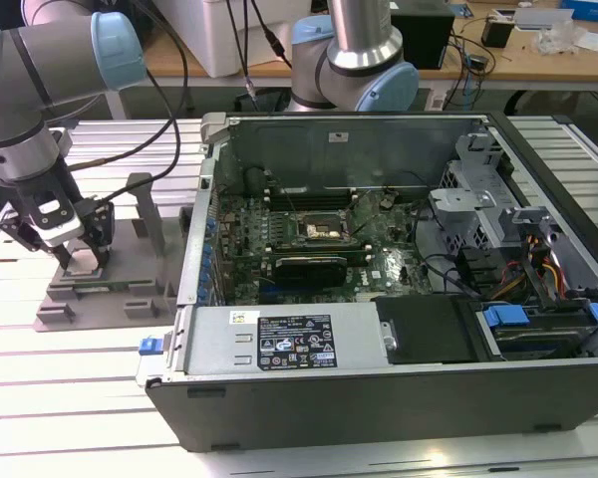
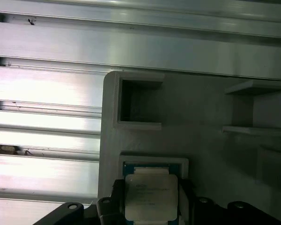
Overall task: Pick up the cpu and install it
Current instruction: 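Pick up the cpu and move it towards the insertion slot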
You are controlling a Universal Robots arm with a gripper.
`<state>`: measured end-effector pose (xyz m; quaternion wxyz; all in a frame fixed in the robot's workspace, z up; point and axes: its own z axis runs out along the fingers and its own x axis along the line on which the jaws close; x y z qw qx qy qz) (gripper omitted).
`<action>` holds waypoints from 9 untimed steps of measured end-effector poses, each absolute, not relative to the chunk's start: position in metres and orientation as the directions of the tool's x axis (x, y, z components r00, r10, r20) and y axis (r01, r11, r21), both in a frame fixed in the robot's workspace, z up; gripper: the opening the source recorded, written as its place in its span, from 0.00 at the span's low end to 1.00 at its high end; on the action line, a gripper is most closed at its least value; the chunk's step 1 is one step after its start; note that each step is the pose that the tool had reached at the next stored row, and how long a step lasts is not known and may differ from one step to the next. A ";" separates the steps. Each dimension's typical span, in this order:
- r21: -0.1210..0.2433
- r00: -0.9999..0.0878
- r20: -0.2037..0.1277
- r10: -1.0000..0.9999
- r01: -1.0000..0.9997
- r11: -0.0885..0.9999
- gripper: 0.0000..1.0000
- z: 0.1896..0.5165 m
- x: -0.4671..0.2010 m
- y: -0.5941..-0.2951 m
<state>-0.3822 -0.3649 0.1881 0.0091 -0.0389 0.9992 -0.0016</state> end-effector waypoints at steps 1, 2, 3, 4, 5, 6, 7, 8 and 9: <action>-0.004 -0.997 -0.018 -0.078 -0.078 0.997 0.55 0.188 -0.382 -0.365; -0.004 -0.997 -0.018 -0.078 -0.078 0.997 0.55 0.188 -0.382 -0.365; -0.004 -0.997 -0.018 -0.078 -0.078 0.997 0.55 0.188 -0.382 -0.365; -0.004 -0.997 -0.018 -0.078 -0.078 0.997 0.55 0.188 -0.382 -0.365; -0.004 -0.997 -0.018 -0.078 -0.078 0.997 0.55 0.188 -0.382 -0.365; -0.004 -0.997 -0.018 -0.078 -0.078 0.997 0.55 0.188 -0.382 -0.365; -0.004 -0.997 -0.018 -0.078 -0.078 0.997 0.55 0.191 -0.382 -0.365; -0.004 -0.997 -0.018 -0.078 -0.078 0.997 0.55 0.195 -0.382 -0.365; -0.004 -0.997 -0.018 -0.078 -0.078 0.997 0.55 0.201 -0.382 -0.365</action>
